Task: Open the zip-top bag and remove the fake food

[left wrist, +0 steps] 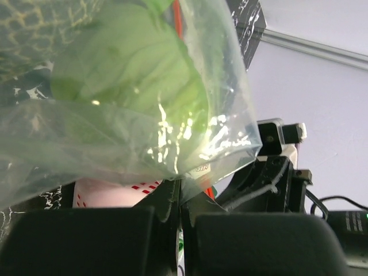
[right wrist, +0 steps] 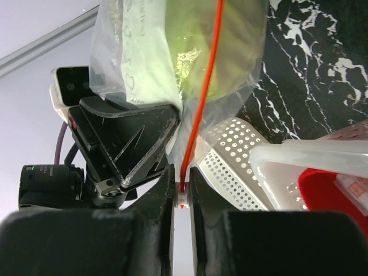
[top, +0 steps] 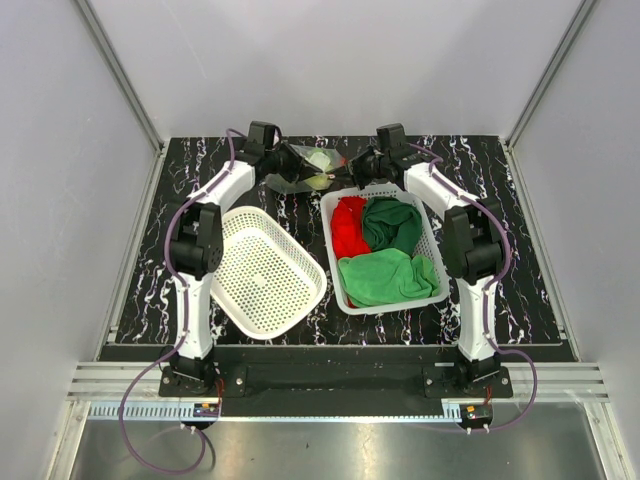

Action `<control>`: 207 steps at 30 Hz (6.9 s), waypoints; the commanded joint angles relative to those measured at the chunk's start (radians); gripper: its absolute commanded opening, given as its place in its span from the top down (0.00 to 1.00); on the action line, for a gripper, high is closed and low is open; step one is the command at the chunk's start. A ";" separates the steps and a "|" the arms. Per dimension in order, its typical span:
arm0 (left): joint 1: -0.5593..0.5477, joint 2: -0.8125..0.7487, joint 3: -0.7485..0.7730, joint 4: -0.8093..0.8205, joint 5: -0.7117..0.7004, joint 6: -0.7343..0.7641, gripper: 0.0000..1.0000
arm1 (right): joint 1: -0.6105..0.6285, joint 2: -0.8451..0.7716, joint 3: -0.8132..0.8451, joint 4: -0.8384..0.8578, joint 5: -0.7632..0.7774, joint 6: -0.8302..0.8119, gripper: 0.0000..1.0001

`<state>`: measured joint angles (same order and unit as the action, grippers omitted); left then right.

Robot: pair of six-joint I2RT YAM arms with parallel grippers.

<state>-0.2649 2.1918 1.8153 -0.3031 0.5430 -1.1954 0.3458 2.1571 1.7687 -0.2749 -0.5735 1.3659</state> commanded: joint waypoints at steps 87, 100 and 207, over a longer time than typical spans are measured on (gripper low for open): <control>-0.143 -0.348 -0.189 0.208 -0.087 1.574 0.20 | -0.028 0.060 0.351 -0.316 -0.055 0.021 0.91; -0.154 -0.244 -0.094 0.194 -0.043 1.577 0.41 | -0.022 0.058 0.350 -0.316 -0.048 0.027 0.91; -0.217 -0.422 -0.271 0.254 -0.112 1.573 1.00 | 0.002 0.118 0.647 -0.658 -0.014 -0.220 0.67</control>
<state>-0.4706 1.7699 1.5032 -0.0830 0.4099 0.3614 0.3351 2.2936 2.4237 -0.9340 -0.5846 1.1416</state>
